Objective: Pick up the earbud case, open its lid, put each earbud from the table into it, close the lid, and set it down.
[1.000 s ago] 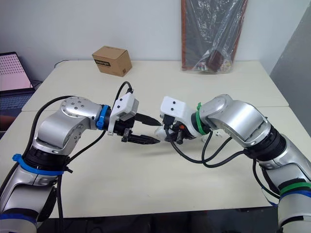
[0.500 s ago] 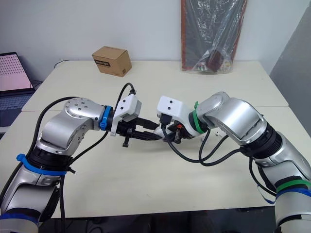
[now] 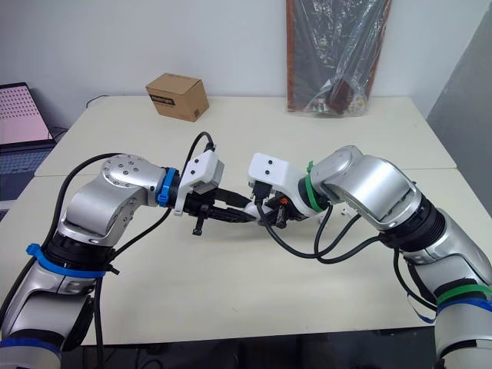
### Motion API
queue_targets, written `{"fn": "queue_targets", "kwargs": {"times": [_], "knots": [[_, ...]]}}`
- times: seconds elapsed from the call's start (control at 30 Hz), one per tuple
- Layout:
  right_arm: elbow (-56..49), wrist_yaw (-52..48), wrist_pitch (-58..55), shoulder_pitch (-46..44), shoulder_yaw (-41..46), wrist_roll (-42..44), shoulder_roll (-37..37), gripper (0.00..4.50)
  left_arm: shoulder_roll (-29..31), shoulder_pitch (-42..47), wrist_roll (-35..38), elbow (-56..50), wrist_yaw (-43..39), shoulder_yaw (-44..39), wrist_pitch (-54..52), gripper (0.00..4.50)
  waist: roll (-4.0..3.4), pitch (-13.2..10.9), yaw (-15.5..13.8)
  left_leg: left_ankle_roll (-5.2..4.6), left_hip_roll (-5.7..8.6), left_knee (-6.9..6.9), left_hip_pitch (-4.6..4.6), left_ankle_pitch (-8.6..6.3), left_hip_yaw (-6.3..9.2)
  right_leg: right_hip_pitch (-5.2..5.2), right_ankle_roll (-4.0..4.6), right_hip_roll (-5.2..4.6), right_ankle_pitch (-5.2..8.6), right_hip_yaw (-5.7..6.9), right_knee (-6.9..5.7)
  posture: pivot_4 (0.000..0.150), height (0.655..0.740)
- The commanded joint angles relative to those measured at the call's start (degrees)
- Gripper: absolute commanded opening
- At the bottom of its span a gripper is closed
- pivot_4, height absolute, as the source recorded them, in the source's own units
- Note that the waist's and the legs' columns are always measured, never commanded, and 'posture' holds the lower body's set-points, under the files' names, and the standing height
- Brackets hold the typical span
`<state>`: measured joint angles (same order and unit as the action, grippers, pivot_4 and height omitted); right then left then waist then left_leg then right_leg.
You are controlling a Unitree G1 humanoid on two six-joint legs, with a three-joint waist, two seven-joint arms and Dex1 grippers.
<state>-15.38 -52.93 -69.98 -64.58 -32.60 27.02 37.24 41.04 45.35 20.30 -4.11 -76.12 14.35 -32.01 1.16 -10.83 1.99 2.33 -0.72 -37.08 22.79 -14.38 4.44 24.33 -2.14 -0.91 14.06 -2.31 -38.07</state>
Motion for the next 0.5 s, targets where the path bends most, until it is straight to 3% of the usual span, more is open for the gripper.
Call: {"fn": "queue_targets", "kwargs": {"times": [0.03, 0.13, 0.27, 0.5], "knots": [[-0.41, 0.47, 0.11, -2.02, 2.64, -0.80, -0.74, 1.86, -0.78, 1.01, -0.05, -1.39, 1.11, -0.92, 0.66, 0.79, 0.00, 0.00, -0.01, 0.00, 0.00, 0.00, 0.00, 0.00, 0.00, 0.00, 0.00, 0.00, 0.00, 0.00, -0.01, 0.150, 0.7400], [-0.72, 0.21, 0.71, -1.80, 3.05, -0.85, -1.03, 2.85, -0.78, 0.69, 0.28, -1.26, 1.49, -1.67, 0.13, 0.79, 0.00, 0.00, 0.00, 0.00, 0.00, -0.01, 0.00, 0.00, 0.00, 0.00, 0.00, 0.00, 0.00, 0.00, -0.02, 0.150, 0.7400], [-2.45, -0.43, 3.80, 0.52, 5.66, -0.55, 0.00, 2.85, -0.96, -1.52, 1.60, -0.25, 2.84, -4.60, 1.32, 0.79, 0.00, 0.00, 0.00, 0.00, 0.00, -0.01, 0.00, 0.00, 0.00, 0.00, 0.00, 0.00, 0.00, 0.00, -0.02, 0.150, 0.7400], [-8.29, -0.06, 9.90, 12.08, 17.34, 4.36, -1.15, 2.85, -1.11, -7.15, 4.79, 2.34, 2.53, -9.87, 3.66, 0.79, 0.01, 0.01, -0.07, 0.00, 0.03, -0.02, 0.00, 0.00, 0.01, -0.02, 0.00, -0.06, -0.01, 0.02, -0.03, 0.150, 0.7400]]}}
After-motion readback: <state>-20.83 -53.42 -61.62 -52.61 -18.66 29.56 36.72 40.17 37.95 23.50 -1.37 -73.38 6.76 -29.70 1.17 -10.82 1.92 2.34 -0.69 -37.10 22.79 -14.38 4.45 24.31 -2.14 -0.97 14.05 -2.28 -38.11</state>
